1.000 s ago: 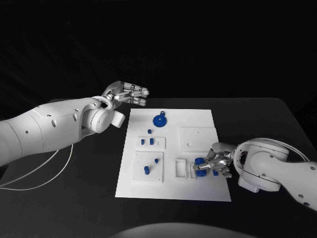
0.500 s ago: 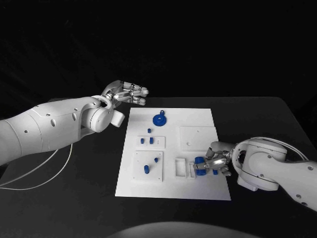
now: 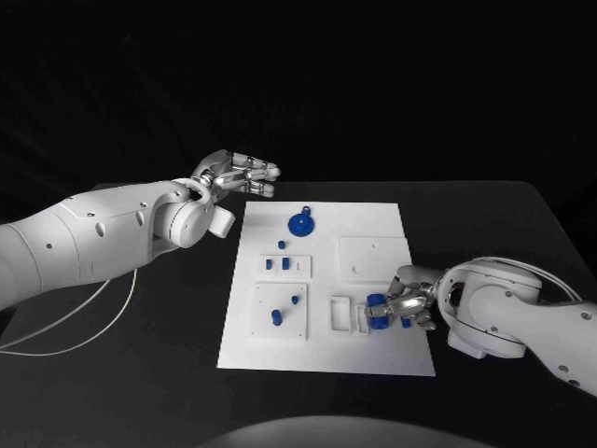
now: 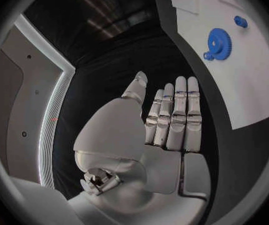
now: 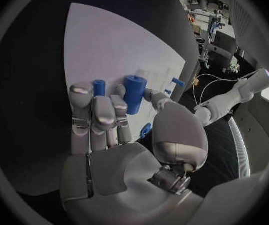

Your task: Assemble the parts on the task board

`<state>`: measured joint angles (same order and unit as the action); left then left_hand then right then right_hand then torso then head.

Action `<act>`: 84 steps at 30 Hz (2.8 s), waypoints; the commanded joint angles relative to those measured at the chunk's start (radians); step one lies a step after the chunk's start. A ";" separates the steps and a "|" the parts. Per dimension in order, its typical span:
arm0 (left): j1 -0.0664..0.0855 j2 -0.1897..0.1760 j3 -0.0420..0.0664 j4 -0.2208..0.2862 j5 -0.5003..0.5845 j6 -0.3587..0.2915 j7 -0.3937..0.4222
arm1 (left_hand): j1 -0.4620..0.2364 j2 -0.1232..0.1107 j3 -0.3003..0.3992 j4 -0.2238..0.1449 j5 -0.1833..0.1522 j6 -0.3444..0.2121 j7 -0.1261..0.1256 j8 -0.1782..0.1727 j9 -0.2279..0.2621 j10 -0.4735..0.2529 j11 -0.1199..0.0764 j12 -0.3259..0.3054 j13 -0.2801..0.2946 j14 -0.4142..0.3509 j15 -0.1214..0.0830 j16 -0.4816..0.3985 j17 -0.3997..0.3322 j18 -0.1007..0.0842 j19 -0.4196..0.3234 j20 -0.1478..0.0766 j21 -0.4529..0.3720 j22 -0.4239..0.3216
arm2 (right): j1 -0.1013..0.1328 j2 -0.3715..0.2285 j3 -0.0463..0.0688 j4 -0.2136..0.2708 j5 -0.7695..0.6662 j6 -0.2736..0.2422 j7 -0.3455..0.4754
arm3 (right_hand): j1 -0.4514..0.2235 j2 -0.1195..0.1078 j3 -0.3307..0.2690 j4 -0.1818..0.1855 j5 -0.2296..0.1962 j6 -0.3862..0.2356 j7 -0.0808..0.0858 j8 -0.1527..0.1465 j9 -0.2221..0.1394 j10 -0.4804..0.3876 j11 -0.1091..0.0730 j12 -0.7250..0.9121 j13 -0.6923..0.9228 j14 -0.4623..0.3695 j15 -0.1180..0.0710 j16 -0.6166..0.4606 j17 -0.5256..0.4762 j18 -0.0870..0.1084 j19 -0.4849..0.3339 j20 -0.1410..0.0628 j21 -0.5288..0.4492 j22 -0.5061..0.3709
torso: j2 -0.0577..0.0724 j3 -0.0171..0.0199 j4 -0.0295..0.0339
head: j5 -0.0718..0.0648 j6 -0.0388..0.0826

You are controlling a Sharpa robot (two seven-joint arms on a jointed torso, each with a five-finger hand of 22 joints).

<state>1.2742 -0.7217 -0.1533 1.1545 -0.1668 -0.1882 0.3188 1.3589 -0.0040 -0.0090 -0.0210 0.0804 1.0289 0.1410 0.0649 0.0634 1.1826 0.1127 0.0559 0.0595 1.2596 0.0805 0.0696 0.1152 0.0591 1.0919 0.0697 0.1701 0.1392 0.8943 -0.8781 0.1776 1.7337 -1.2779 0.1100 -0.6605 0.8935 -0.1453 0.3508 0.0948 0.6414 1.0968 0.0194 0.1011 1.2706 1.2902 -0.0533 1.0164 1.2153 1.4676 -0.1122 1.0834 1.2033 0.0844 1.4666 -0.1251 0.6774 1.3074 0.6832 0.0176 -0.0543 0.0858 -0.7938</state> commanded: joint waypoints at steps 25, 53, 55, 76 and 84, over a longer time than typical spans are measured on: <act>0.000 0.003 0.001 -0.008 -0.001 0.019 -0.003 | -0.009 -0.002 -0.002 0.005 -0.004 -0.005 0.000 -0.001 0.000 -0.007 -0.002 0.004 0.000 0.006 0.003 0.000 0.002 -0.009 -0.004 -0.002 0.007 0.000 | 0.051 -0.039 0.001 0.049 0.178 -0.013 -0.099 | 0.017 0.009 0.217 -0.283 0.056 -0.024 0.012 -0.037 -0.279 0.000 0.000 0.003 0.003 0.000 0.004 0.006 0.010 -0.007 0.050 -0.002 0.020 0.081 | 0.000 -0.0012 0.0010 | -0.004 -0.004; 0.000 0.012 0.001 -0.012 -0.003 0.025 -0.007 | -0.010 -0.004 -0.002 0.009 -0.004 -0.005 0.000 -0.001 0.000 -0.009 -0.002 0.004 0.000 0.005 0.003 0.000 0.002 -0.009 -0.005 -0.001 0.007 -0.002 | 0.075 0.069 -0.049 0.002 0.221 0.021 -0.099 | 0.025 0.018 0.191 -0.278 0.065 -0.019 0.011 -0.037 -0.302 -0.003 0.000 -0.009 -0.009 0.000 0.005 0.004 0.013 -0.008 0.048 -0.002 0.016 0.080 | 0.000 -0.0016 0.0033 | 0.000 -0.011; 0.000 0.011 0.001 -0.012 -0.004 0.025 -0.007 | -0.010 -0.004 -0.002 0.009 -0.004 -0.005 0.000 -0.001 0.000 -0.009 -0.002 0.004 0.000 0.005 0.003 0.000 0.002 -0.009 -0.005 -0.001 0.007 -0.002 | 0.076 0.075 -0.057 -0.003 0.221 0.025 -0.099 | 0.024 0.020 0.186 -0.277 0.064 -0.019 0.011 -0.037 -0.305 -0.003 0.000 -0.008 -0.009 0.000 0.005 0.005 0.014 -0.009 0.047 -0.001 0.014 0.080 | 0.000 -0.0015 0.0034 | 0.000 -0.012; 0.000 0.009 0.001 -0.010 -0.004 0.027 -0.010 | -0.010 -0.004 -0.002 0.011 -0.004 -0.005 0.000 -0.001 0.000 -0.010 -0.001 0.005 0.000 0.004 0.004 0.000 0.002 -0.009 -0.006 -0.001 0.007 -0.003 | 0.080 0.112 -0.081 -0.026 0.202 0.007 -0.099 | 0.002 0.003 0.084 -0.207 -0.181 -0.022 0.009 -0.039 -0.326 0.002 0.004 -0.010 -0.017 0.001 0.009 -0.001 0.013 -0.008 0.048 0.002 0.007 0.078 | 0.000 -0.0014 0.0021 | 0.010 -0.012; 0.000 0.009 0.001 -0.010 -0.004 0.026 -0.012 | -0.011 -0.004 -0.001 0.011 -0.005 -0.006 0.000 -0.001 0.000 -0.010 -0.001 0.004 0.000 0.003 0.004 0.000 0.002 -0.009 -0.006 -0.001 0.007 -0.004 | 0.080 0.112 -0.082 -0.030 0.189 -0.006 -0.098 | 0.108 -0.061 -0.160 0.173 -0.594 -0.026 0.014 -0.037 -0.350 0.002 0.011 -0.013 -0.022 0.001 0.012 -0.006 0.016 -0.008 0.050 0.003 0.000 0.078 | 0.000 -0.0010 0.0020 | 0.008 -0.010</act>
<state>1.2742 -0.7140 -0.1535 1.1419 -0.1691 -0.1744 0.3032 1.3551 -0.0078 -0.0088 -0.0156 0.0804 1.0289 0.1410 0.0649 0.0634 1.1790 0.1091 0.0559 0.0595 1.2596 0.0805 0.0696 0.1155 0.0593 1.0919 0.0696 0.1739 0.1370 0.9833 -0.7689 0.1040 1.7098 -1.0668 0.1013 -0.6833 0.9785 -0.2066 0.2359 0.2427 0.0534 1.0833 0.0308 0.0679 0.9611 1.2949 -0.0475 1.0098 1.1947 1.4642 -0.1050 1.0823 1.2178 0.0843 1.4666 -0.1248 0.6795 1.3078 0.6828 0.0165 -0.0523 0.0951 -0.8048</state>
